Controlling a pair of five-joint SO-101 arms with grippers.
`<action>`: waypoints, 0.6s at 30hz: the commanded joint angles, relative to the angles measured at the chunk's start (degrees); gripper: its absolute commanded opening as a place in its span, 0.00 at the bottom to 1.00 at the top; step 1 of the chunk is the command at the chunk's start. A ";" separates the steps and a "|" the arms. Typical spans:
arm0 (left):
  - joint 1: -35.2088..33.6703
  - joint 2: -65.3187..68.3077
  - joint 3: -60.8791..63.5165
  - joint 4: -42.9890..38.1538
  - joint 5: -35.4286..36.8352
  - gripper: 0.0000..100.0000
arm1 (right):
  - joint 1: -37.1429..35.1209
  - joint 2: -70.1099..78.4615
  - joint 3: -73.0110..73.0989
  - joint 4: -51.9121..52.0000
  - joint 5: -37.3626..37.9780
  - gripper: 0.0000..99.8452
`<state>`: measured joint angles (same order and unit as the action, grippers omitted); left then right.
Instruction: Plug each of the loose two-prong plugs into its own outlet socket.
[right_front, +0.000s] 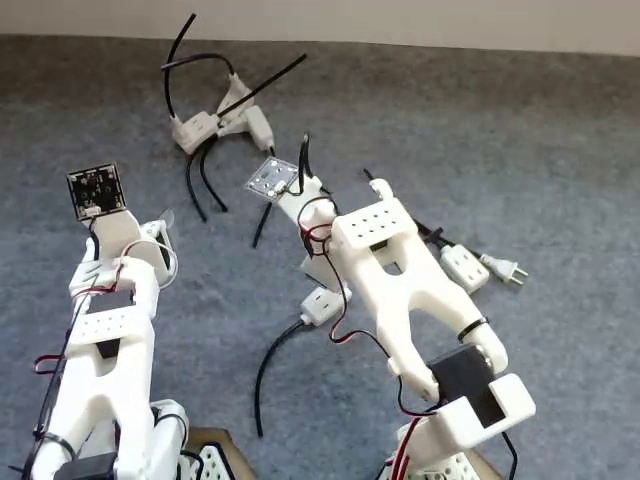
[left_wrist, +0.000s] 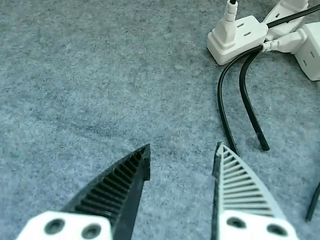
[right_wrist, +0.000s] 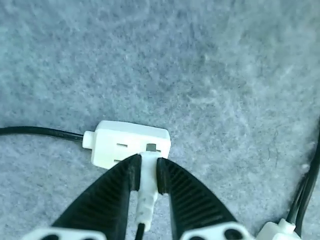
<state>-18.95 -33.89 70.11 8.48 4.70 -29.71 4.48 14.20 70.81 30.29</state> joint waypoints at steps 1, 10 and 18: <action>-0.31 -0.84 -0.22 -1.41 0.70 0.21 | 1.01 1.45 0.04 -0.75 0.97 0.01; -0.13 -0.84 -0.22 -1.58 0.70 0.21 | 0.92 1.80 -10.24 9.54 0.97 0.01; -0.22 -0.84 -0.22 -1.58 0.70 0.21 | 0.84 1.80 -10.86 9.98 -1.41 0.01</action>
<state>-18.95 -33.89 70.11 8.13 4.70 -29.45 7.21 4.88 81.54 30.55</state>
